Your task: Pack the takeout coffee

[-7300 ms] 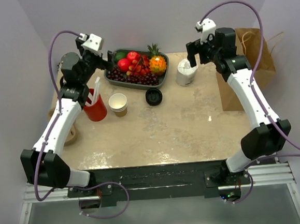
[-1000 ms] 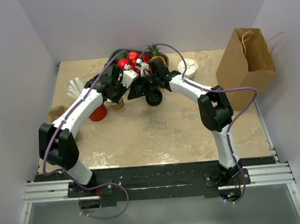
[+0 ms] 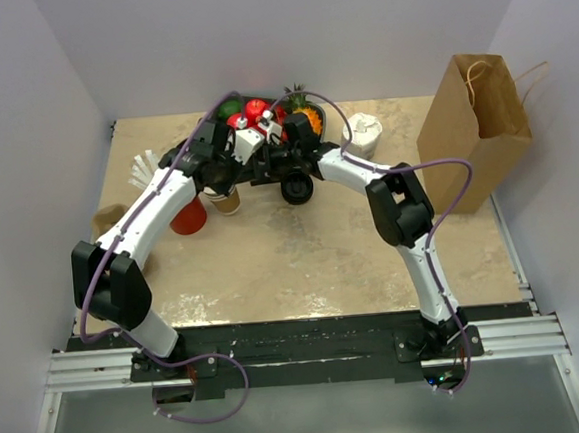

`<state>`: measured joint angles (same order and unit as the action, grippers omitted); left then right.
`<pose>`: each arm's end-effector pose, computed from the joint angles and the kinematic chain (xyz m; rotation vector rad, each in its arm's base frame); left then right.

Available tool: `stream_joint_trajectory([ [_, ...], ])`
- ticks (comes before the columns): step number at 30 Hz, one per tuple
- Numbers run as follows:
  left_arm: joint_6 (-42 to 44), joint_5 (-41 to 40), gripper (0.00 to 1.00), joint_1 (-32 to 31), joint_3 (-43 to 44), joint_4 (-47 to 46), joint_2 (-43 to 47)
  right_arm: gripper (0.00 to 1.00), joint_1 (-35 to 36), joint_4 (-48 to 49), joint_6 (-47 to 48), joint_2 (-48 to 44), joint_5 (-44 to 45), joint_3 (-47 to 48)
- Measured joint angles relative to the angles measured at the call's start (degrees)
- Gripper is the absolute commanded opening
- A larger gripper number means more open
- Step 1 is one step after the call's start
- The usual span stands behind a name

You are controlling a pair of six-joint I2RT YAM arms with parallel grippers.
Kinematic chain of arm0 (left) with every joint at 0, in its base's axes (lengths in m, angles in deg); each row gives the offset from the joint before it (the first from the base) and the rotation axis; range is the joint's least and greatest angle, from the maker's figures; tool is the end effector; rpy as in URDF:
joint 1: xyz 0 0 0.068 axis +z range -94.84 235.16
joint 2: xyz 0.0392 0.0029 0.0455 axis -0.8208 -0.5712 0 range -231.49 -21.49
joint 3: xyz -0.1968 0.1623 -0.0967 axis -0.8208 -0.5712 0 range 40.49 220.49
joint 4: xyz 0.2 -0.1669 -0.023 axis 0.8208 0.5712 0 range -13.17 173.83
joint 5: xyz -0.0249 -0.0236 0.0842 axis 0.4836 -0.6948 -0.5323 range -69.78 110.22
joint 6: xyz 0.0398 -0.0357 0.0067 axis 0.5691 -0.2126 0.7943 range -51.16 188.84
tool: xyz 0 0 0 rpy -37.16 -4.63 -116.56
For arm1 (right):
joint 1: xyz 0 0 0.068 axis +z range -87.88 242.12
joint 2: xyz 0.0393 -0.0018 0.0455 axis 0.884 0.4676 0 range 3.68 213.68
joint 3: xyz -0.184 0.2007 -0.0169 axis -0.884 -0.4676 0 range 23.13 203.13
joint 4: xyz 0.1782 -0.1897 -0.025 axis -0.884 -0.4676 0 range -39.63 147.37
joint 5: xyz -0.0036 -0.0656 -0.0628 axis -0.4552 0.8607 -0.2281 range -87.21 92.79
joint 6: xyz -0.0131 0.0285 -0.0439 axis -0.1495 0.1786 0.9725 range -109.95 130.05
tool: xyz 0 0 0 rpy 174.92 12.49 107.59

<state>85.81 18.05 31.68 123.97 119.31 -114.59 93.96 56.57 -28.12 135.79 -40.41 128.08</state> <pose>0.3244 -0.1396 0.3089 0.8421 2.3318 -0.0015 0.4379 0.3007 0.2040 -0.4039 2.2394 1.4815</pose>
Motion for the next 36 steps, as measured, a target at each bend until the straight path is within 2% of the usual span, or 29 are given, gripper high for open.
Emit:
stream_joint_trajectory([
  [14,-0.4,0.3,0.00,0.1,2.5,1.3,0.0,0.88,0.2,-2.2,-0.2,1.8,1.6,0.2],
  [18,0.2,-0.5,0.00,0.1,8.3,4.6,-0.2,0.89,0.0,-0.9,0.3,1.6,0.4,0.2],
  [21,0.6,-1.3,0.00,0.1,13.8,6.2,-0.1,0.96,-0.7,-0.3,0.9,0.6,-0.8,0.2],
  [22,0.7,-1.3,0.00,0.1,15.6,6.7,0.0,0.99,-1.2,-0.3,1.1,-0.3,-1.4,0.2],
  [28,3.7,3.9,0.00,0.0,17.7,9.4,2.8,0.98,-6.7,-1.1,3.1,-9.4,-2.0,-0.1],
  [32,8.5,10.4,0.00,-2.4,12.6,10.7,6.8,0.95,-13.2,-6.1,12.2,-18.6,-0.3,-0.8],
  [36,15.0,15.9,0.00,-8.1,6.8,11.4,8.9,0.95,-17.9,-11.5,24.3,-27.3,5.2,-3.9],
])
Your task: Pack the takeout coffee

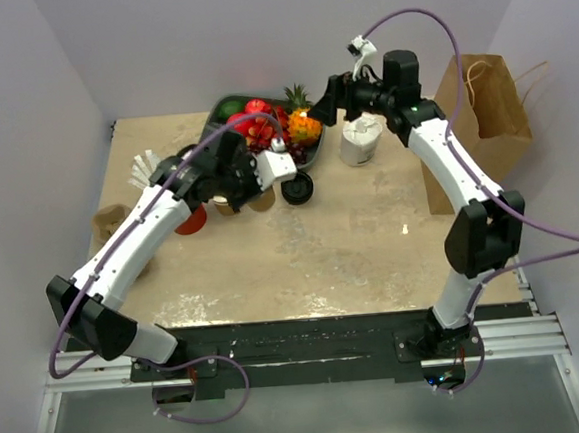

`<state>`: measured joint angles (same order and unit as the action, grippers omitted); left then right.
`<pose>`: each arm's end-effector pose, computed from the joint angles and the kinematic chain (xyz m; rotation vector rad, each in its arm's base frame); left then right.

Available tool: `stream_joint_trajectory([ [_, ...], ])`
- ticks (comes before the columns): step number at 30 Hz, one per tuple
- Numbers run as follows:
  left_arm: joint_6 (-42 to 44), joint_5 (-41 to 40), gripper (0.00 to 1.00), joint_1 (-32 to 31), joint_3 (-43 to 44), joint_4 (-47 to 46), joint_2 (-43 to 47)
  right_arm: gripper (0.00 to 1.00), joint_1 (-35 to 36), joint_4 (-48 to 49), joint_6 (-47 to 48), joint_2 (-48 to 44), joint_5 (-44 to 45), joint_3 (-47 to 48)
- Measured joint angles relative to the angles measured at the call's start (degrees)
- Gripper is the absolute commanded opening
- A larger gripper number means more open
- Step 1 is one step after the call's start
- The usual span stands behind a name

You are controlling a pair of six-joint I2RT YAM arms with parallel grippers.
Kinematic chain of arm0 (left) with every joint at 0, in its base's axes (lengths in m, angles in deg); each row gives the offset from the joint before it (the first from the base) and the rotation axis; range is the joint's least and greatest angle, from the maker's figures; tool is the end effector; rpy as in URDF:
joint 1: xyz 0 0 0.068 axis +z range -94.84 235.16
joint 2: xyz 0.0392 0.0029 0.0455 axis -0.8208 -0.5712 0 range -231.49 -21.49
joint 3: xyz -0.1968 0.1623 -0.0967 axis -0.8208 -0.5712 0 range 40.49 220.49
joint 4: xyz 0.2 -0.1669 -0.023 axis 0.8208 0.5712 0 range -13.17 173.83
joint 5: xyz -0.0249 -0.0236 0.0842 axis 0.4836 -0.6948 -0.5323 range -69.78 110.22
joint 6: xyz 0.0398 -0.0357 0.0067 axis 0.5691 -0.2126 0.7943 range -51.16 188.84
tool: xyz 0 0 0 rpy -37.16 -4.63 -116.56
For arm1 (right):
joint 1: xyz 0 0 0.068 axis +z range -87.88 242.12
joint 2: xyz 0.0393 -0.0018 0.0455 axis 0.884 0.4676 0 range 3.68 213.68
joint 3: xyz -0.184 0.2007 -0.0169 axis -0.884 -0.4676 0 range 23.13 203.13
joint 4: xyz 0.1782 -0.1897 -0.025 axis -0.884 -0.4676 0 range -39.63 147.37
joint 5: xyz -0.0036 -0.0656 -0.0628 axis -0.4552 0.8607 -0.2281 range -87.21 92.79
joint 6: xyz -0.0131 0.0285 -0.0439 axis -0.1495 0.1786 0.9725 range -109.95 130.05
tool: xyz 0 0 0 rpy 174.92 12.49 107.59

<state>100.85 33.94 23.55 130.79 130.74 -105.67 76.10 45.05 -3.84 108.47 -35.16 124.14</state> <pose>0.2539 -0.1663 0.3815 1.3544 1.9726 -0.2844 0.4158 0.1261 0.3841 -0.4763 1.8359 0.9454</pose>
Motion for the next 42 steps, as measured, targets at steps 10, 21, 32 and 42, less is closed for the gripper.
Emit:
stream_joint_trajectory([
  [10,7.6,2.4,0.00,-10.4,-10.1,-3.6,-2.5,0.95,1.7,-9.2,16.2,-12.4,11.1,-13.8],
  [21,6.1,-3.3,0.00,-16.5,-18.6,-10.6,-5.9,0.95,1.4,-12.3,19.4,-19.5,16.0,-17.9],
  [32,3.3,-5.5,0.17,-16.6,-20.3,-14.0,-5.9,0.95,1.4,-12.5,19.6,-18.9,16.0,-18.1],
  [42,1.4,-3.8,0.52,-15.9,-18.8,-12.9,-5.9,0.95,1.4,-12.8,20.7,-14.8,15.6,-18.1],
])
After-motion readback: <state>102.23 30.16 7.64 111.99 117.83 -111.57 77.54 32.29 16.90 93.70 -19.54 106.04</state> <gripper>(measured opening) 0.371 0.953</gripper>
